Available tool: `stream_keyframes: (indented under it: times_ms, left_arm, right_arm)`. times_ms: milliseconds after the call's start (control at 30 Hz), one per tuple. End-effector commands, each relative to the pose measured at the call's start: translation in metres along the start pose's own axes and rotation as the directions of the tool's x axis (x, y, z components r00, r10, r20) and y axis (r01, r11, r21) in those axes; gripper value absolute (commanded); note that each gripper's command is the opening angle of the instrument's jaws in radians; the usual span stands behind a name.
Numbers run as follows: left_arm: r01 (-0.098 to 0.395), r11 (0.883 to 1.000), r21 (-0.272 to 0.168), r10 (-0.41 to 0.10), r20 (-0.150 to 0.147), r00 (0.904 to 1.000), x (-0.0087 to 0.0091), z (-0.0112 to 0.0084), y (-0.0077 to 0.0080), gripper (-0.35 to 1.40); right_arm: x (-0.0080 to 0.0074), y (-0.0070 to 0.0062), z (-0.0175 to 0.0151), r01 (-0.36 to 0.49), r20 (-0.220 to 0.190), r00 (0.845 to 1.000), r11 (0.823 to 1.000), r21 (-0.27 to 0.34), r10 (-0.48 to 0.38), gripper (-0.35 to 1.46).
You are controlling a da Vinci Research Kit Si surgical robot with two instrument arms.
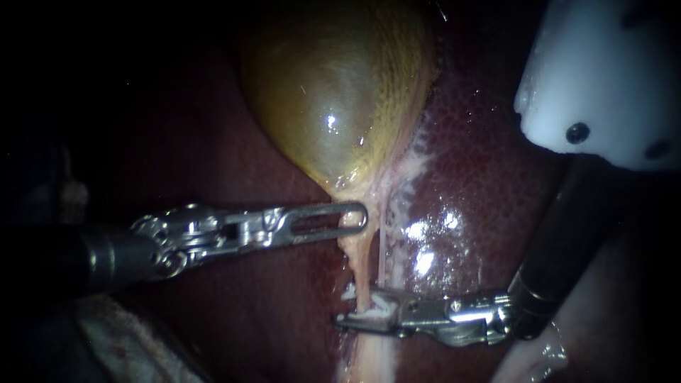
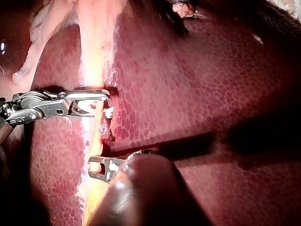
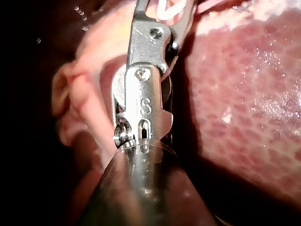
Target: Clipping first clip left tube
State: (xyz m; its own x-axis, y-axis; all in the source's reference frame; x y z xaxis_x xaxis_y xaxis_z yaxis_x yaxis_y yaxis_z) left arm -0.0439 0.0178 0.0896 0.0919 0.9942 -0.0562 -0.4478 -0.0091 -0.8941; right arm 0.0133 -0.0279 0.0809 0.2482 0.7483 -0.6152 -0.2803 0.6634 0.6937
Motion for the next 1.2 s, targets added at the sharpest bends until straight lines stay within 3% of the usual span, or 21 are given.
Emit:
stream_keyframes:
  times_ms: [33, 400, 1200]
  left_arm:
    - [0.000, 1.000, 0.000, 0.000, 0.000, 1.0000, 0.0000, 0.0000, 0.0000, -0.35]
    - [0.000, 1.000, 0.000, 0.000, 0.000, 1.0000, 0.0000, 0.0000, 0.0000, -0.35]
    - [0.000, 1.000, 0.000, 0.000, 0.000, 1.0000, 0.0000, 0.0000, 0.0000, -0.35]
  right_arm:
    - [0.0000, 0.0001, -0.0001, 0.001, 0.000, 1.000, 1.000, 0.001, -0.001, 0.22]
    - [-0.0003, 0.0003, -0.0009, 0.003, 0.006, 1.000, 1.000, 0.005, -0.003, -0.35]
    - [-0.0003, 0.0006, -0.0011, 0.011, 0.005, 1.000, 1.000, 0.005, -0.011, -0.35]
